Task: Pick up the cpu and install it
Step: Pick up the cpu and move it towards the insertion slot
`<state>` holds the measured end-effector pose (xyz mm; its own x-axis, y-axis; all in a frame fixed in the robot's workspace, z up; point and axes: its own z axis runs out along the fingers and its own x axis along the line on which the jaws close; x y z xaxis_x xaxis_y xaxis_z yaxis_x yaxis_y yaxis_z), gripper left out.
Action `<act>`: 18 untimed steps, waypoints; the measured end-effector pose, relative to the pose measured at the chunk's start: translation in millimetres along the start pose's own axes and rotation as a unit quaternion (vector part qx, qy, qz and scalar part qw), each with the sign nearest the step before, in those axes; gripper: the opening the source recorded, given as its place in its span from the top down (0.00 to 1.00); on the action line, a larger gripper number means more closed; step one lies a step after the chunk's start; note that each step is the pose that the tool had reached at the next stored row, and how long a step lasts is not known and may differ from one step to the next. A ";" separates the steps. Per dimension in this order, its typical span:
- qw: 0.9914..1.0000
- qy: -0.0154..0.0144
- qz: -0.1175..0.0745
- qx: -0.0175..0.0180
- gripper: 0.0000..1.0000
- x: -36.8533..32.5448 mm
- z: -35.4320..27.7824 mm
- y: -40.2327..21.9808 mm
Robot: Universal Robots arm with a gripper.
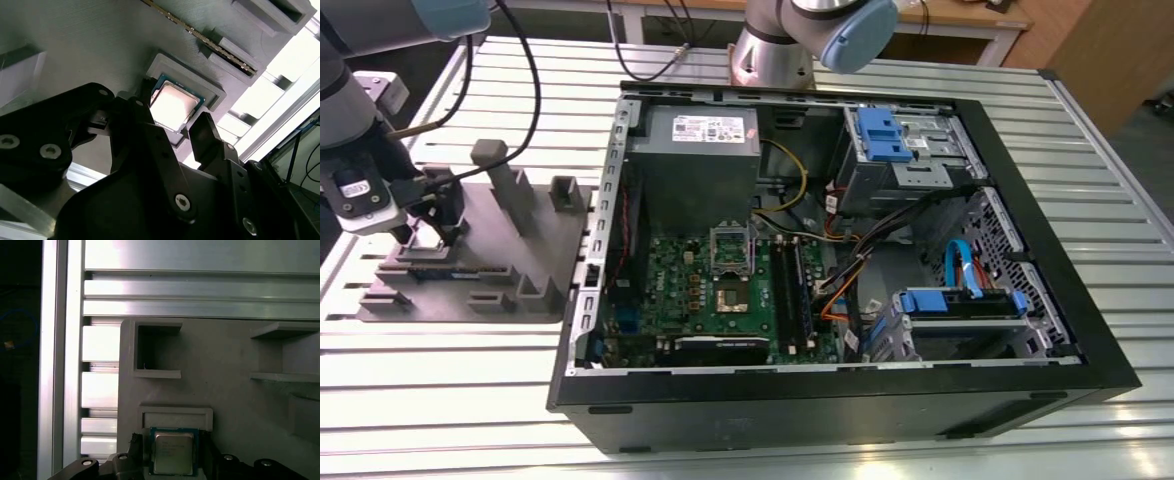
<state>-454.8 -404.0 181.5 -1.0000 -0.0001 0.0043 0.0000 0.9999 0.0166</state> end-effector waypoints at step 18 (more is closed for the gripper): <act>1.000 0.000 0.000 0.000 0.53 -0.3 -1.3 0.1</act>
<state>-454.5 -403.9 182.8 -1.0000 -0.0001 0.0042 0.0000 0.9999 0.0167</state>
